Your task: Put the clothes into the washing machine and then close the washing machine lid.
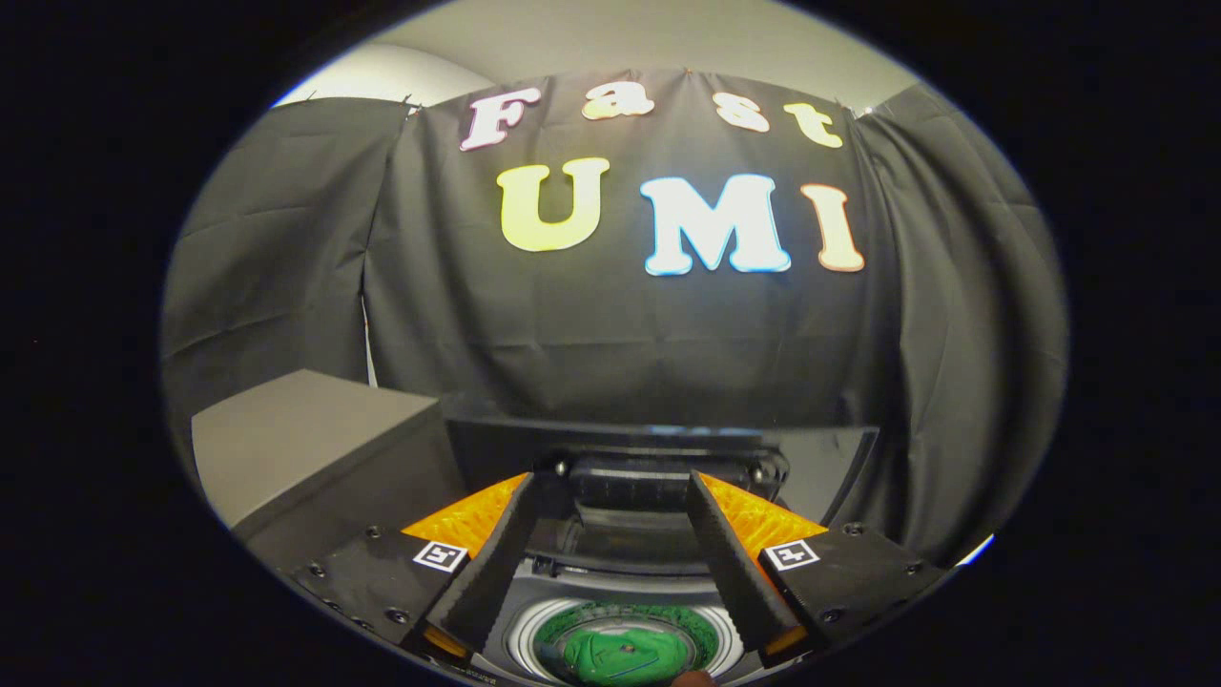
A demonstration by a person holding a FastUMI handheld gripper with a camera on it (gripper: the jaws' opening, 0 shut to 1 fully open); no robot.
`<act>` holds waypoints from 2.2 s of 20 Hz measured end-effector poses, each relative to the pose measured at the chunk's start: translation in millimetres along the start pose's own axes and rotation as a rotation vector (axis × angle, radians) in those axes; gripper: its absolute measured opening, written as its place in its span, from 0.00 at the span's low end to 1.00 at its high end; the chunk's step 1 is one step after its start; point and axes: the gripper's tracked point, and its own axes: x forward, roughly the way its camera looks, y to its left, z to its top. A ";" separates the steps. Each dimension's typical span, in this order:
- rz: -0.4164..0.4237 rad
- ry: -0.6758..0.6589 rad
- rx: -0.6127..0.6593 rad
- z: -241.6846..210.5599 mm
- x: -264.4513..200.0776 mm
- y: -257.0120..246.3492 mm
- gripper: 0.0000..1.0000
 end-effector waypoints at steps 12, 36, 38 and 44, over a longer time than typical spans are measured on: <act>-0.038 -0.088 -0.011 52.9 76.3 -14.8 0.97; -0.113 -0.018 0.046 11.0 106.6 -46.5 0.99; -0.122 -0.032 0.044 10.9 100.6 -46.2 0.99; -0.134 -0.046 0.039 -13.3 52.1 -35.8 0.98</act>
